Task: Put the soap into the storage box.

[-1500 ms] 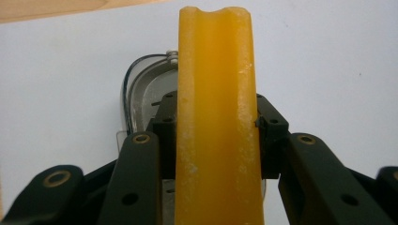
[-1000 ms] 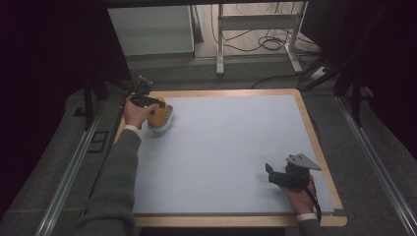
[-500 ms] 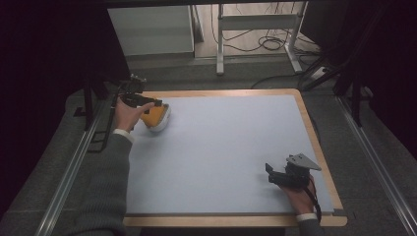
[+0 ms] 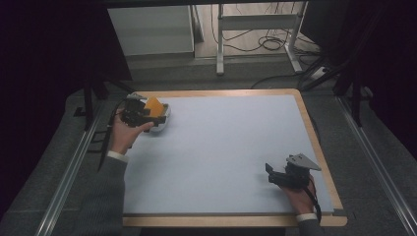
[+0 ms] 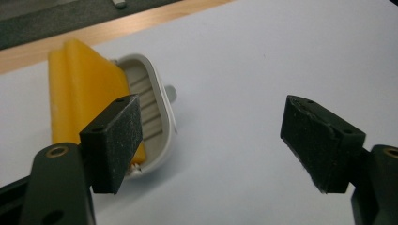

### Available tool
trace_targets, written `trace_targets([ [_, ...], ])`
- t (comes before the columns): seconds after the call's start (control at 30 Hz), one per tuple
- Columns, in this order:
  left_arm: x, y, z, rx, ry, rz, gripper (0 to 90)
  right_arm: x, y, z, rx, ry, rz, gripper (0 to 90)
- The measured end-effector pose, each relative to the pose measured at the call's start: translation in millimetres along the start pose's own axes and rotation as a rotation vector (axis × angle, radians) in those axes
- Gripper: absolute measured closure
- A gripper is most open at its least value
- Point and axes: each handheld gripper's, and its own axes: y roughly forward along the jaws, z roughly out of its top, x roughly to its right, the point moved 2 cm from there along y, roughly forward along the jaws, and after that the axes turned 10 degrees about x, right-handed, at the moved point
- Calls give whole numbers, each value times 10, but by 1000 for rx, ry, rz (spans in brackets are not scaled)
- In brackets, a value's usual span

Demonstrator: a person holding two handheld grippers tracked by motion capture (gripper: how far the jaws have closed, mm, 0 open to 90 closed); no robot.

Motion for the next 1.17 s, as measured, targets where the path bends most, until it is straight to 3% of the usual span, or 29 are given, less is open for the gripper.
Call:
trace_targets([
  [0.07,26,-24,-106,12,-13,-19,225,-1,1,0,0,0,1,49],
  [0.17,86,-83,-304,15,-3,-39,232,5,3,0,-1,4,3,49],
  [0.37,162,-183,-532,6,2,-61,240,2,5,0,-2,-2,3,49],
  [0.57,261,-319,-766,53,-6,-24,252,1,7,0,-5,-3,2,50],
  [0.7,318,-362,-924,32,-16,-48,246,-2,8,0,-7,-5,3,49],
  [0.87,315,-344,-991,34,-31,-55,247,-5,9,0,-8,-7,1,49],
  [1.0,351,-325,-994,18,-12,-36,243,-7,7,0,-6,-10,-1,50],
  [1.17,368,-314,-1012,14,-18,-53,241,-12,4,1,-3,-14,0,50],
])
